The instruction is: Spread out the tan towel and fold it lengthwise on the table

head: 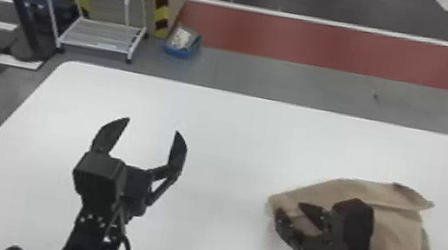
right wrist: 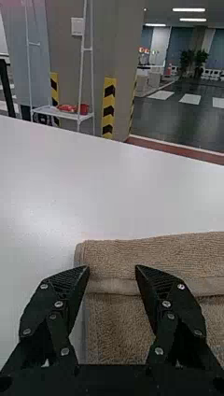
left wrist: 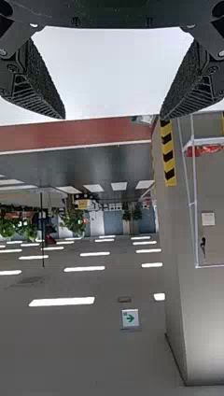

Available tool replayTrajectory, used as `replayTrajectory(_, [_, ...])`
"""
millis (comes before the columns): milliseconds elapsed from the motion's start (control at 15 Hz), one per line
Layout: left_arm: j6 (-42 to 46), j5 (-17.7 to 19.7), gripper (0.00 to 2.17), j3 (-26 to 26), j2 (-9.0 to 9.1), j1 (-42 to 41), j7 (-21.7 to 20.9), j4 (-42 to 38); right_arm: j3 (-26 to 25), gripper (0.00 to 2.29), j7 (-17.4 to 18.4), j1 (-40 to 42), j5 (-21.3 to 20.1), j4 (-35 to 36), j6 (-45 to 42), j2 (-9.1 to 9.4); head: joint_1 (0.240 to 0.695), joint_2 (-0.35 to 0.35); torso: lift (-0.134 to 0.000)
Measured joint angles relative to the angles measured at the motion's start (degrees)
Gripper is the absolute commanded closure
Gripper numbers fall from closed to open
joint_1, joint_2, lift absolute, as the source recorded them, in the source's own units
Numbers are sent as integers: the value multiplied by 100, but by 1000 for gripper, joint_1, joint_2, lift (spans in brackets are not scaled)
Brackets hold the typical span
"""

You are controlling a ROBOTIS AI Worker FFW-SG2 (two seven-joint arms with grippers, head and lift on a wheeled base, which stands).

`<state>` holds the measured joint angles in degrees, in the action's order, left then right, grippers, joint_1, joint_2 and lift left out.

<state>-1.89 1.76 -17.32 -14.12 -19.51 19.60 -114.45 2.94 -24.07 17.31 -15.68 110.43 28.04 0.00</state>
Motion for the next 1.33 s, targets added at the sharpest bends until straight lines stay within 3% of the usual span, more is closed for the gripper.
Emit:
replayTrajectory(200, [0,0,147,0,0,0,1,-7,-2,1501,43,46,63,140,-82,0,695,17,-124])
replayTrajectory(333, [0,0,147,0,6,0,2,-7,-4,1534,61,38,107,233,-67,0,695,17,-124])
replayTrajectory(400, [0,-2,147,0,6,0,4,-8,-5,1318,58,16,112,249,-22,0,695,17,-124])
replayTrajectory(467, [0,-6,147,0,7,-2,8,-12,-10,633,53,-3,116,262,32,0,695,16,-124])
replayTrajectory(533, [0,-8,147,0,7,-6,9,-15,-13,228,50,1,127,297,60,0,695,16,-124])
replayTrajectory(800, [3,-15,147,-6,6,-13,9,-18,70,188,54,92,43,455,149,0,695,22,-124])
replayTrajectory(1067, [38,-17,147,-2,1,-39,17,-20,99,329,70,-17,-171,274,392,0,695,14,-124])
replayTrajectory(1333, [52,-17,147,-2,3,-44,8,-11,102,1170,57,-57,-237,241,568,0,695,9,-124])
